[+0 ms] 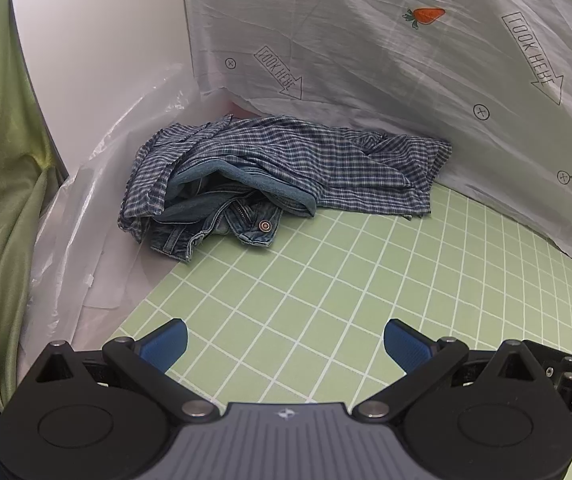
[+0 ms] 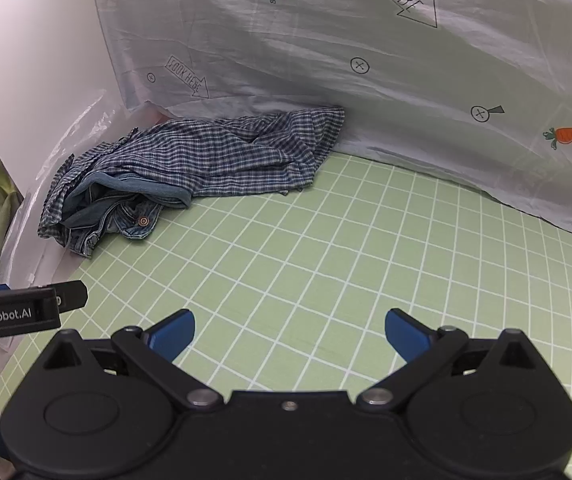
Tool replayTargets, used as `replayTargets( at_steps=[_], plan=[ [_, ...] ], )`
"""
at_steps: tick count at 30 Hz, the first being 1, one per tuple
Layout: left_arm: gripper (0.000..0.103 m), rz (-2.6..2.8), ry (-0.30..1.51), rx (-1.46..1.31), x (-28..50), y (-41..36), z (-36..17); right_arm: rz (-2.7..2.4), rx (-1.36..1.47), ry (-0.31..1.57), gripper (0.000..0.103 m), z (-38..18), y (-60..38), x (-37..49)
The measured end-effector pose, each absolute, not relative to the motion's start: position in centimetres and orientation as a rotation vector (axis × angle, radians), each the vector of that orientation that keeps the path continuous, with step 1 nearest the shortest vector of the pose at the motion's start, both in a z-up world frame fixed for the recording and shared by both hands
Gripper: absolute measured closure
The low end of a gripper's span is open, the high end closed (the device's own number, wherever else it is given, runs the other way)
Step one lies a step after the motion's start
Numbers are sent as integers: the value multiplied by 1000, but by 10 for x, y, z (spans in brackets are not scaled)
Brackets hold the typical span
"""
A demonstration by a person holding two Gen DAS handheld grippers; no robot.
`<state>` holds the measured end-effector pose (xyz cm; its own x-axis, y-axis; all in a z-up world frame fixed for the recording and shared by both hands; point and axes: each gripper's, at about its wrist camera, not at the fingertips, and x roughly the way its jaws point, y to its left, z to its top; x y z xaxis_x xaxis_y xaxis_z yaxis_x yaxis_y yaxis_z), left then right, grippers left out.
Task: Fold clothes
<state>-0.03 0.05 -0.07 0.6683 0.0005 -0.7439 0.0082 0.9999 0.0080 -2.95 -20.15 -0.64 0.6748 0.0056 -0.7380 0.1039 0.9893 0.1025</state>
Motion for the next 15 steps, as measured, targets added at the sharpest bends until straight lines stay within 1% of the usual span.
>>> replayTargets(
  at_steps=[15],
  plan=[
    [0,-4,851,18,-4,0,4,-56,144,824,0,-4,-206,-35]
  ],
)
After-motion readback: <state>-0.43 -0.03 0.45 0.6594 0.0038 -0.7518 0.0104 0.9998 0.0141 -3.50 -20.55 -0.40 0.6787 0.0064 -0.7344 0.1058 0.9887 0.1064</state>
